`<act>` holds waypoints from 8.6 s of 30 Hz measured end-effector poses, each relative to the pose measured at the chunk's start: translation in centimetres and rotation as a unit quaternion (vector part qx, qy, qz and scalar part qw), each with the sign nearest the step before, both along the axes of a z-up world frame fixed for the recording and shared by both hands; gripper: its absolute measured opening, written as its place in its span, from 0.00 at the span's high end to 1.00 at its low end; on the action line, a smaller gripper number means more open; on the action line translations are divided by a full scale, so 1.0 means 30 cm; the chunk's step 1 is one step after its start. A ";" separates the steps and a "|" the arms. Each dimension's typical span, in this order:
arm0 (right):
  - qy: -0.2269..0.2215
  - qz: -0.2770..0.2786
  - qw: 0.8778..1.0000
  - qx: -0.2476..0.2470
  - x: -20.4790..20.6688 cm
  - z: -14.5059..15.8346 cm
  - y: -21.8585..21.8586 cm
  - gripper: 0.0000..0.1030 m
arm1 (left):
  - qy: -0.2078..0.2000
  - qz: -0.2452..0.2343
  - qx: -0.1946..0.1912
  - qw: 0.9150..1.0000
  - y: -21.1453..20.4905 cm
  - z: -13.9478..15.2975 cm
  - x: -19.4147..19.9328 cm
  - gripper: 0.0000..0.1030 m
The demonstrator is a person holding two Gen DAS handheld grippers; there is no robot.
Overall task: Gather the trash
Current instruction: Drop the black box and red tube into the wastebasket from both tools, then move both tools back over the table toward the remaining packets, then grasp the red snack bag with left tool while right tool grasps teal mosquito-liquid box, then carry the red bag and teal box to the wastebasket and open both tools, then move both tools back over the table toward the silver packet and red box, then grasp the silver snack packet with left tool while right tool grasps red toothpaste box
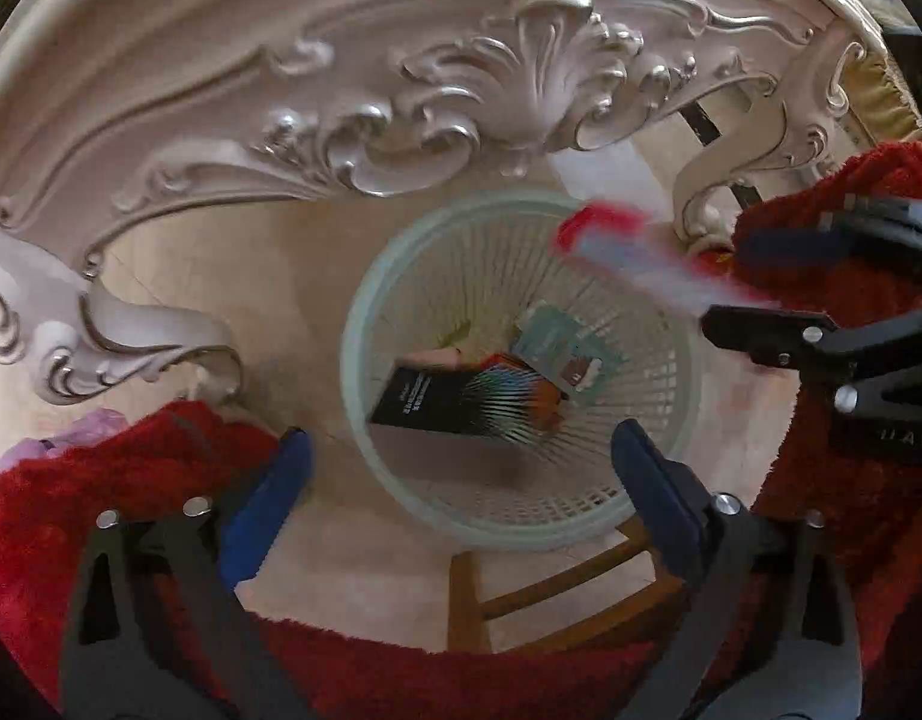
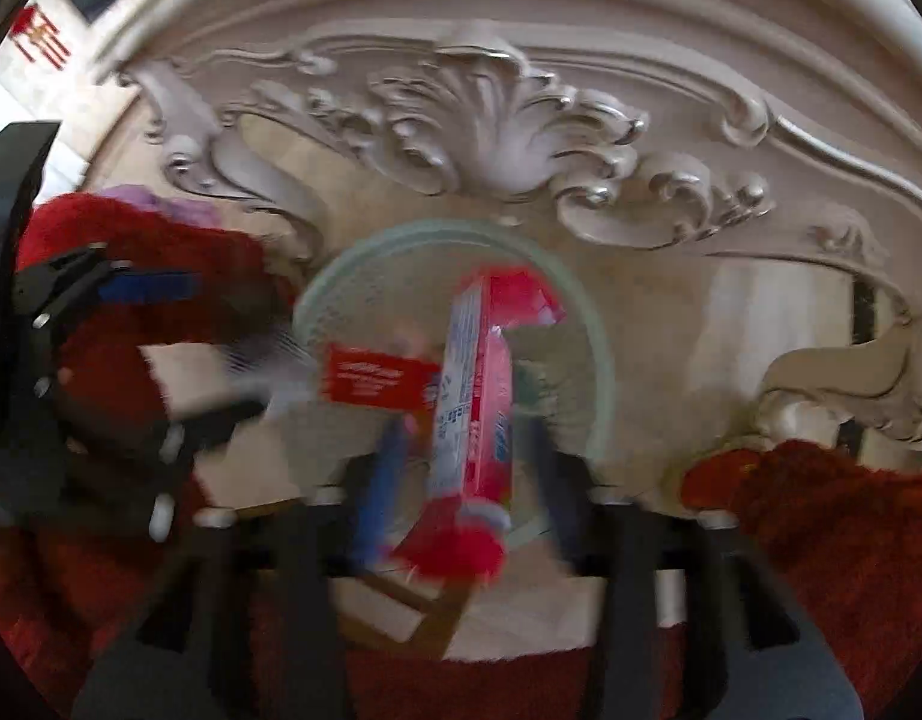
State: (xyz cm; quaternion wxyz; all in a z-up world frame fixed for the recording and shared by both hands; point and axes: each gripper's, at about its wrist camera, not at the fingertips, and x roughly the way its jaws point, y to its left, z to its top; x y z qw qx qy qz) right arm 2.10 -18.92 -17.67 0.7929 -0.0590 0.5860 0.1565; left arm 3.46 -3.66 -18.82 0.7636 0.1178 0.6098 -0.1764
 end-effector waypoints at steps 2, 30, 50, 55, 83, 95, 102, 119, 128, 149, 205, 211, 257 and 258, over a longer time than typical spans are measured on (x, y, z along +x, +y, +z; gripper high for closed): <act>-0.009 0.001 1.000 0.002 0.003 0.017 -0.005 0.33 | 0.002 0.009 -0.017 1.000 0.022 -0.002 0.003 0.06; -0.281 -0.076 0.955 0.063 0.528 0.661 -0.328 0.33 | -0.273 0.126 -0.087 0.950 0.239 0.709 0.608 0.06; -0.224 -0.027 0.973 -0.054 1.326 0.618 -0.354 0.29 | -0.221 0.207 -0.109 0.947 0.185 0.635 1.587 0.06; -0.209 -0.023 0.974 -0.083 1.393 0.584 -0.339 0.29 | -0.203 0.210 -0.076 0.953 0.154 0.564 1.675 0.06; -0.181 -0.085 0.980 -0.004 1.345 0.550 -0.321 0.56 | -0.198 0.182 -0.041 0.962 0.229 0.565 1.577 0.66; -0.252 -0.026 0.963 0.095 0.651 0.674 -0.204 0.56 | -0.286 0.059 -0.111 0.950 0.233 0.779 0.769 0.66; -0.244 0.031 0.962 0.121 0.176 0.623 -0.073 0.56 | -0.243 0.043 -0.166 0.955 0.209 0.677 0.274 0.66; -0.022 0.036 0.998 0.038 -0.002 0.100 0.014 0.56 | -0.052 0.005 -0.079 0.995 0.066 0.128 -0.060 0.66; 0.002 0.042 0.999 0.021 0.030 -0.013 0.056 0.54 | -0.005 -0.003 -0.041 0.999 0.009 -0.035 0.019 0.45; -0.043 0.026 0.999 0.002 -0.046 0.072 0.001 0.23 | -0.079 0.004 -0.043 0.996 0.018 0.116 -0.016 0.08; -0.100 0.360 0.918 -0.133 1.606 0.539 0.051 0.23 | -0.181 0.001 -0.011 0.983 -0.090 0.516 1.670 0.08; -0.067 0.382 0.911 -0.138 1.664 0.507 0.075 0.23 | -0.176 -0.016 -0.015 0.984 -0.101 0.542 1.696 0.08; -0.095 0.090 0.991 0.023 1.597 0.465 -0.146 0.55 | -0.117 0.022 -0.089 0.989 -0.072 0.496 1.907 0.08; -0.096 0.090 0.991 0.022 1.610 0.454 -0.123 0.55 | -0.117 0.029 -0.097 0.988 -0.065 0.495 1.907 0.10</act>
